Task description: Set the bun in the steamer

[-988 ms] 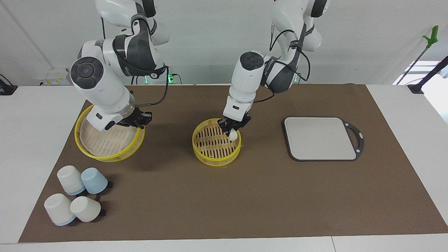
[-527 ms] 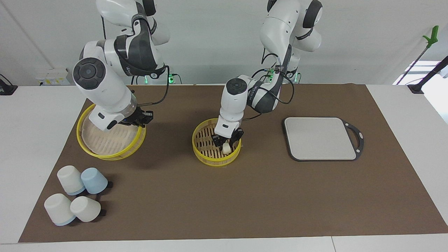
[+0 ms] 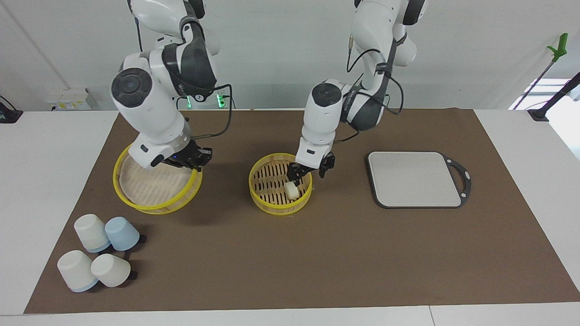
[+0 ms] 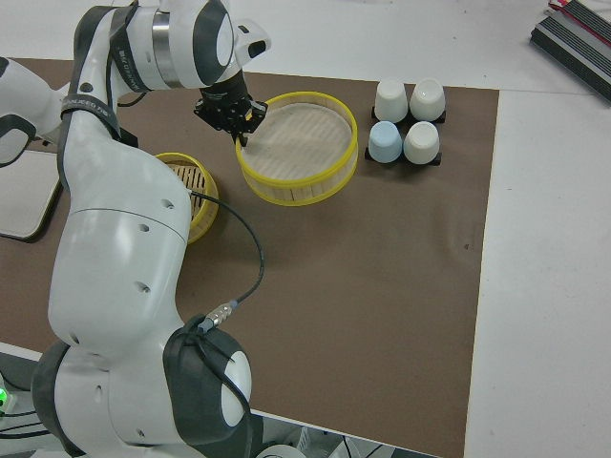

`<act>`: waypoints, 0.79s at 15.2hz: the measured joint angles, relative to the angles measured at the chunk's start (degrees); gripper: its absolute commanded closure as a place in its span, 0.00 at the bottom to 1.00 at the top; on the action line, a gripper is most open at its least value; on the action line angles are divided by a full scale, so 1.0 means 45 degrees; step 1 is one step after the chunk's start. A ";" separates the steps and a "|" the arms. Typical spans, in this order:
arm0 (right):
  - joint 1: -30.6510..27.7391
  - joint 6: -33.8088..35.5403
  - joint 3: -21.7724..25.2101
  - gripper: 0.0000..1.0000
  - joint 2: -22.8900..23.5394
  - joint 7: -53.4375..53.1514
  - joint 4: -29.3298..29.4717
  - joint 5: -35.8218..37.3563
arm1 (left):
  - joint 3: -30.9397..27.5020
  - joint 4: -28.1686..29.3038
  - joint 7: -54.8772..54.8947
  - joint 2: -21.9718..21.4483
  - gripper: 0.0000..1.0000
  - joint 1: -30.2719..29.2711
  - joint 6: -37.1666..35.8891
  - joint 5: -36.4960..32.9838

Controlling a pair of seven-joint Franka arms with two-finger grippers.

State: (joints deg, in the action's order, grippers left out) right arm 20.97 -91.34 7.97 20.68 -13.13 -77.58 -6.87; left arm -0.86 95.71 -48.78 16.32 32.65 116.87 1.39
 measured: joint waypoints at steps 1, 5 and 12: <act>0.0810 -0.0503 -0.0029 1.00 0.0030 -0.1035 -0.0107 -0.0003 | -0.0045 -0.0014 0.0585 -0.0592 0.00 -0.0579 -0.0643 -0.0002; 0.3630 -0.1690 -0.0029 1.00 0.1295 -0.4541 0.0249 0.0058 | -0.0153 -0.0008 0.3705 -0.2363 0.00 -0.3167 -0.2474 -0.0007; 0.4819 -0.3465 0.0018 1.00 0.3038 -0.5743 0.1073 0.0118 | -0.0190 -0.0036 0.8457 -0.3600 0.00 -0.5687 -0.5222 -0.0004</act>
State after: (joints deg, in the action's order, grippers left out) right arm 42.66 -106.94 8.05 34.35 -38.98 -72.74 -6.34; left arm -1.72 95.55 -10.73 0.12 7.06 93.37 1.37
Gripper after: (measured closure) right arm 0.921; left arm 0.000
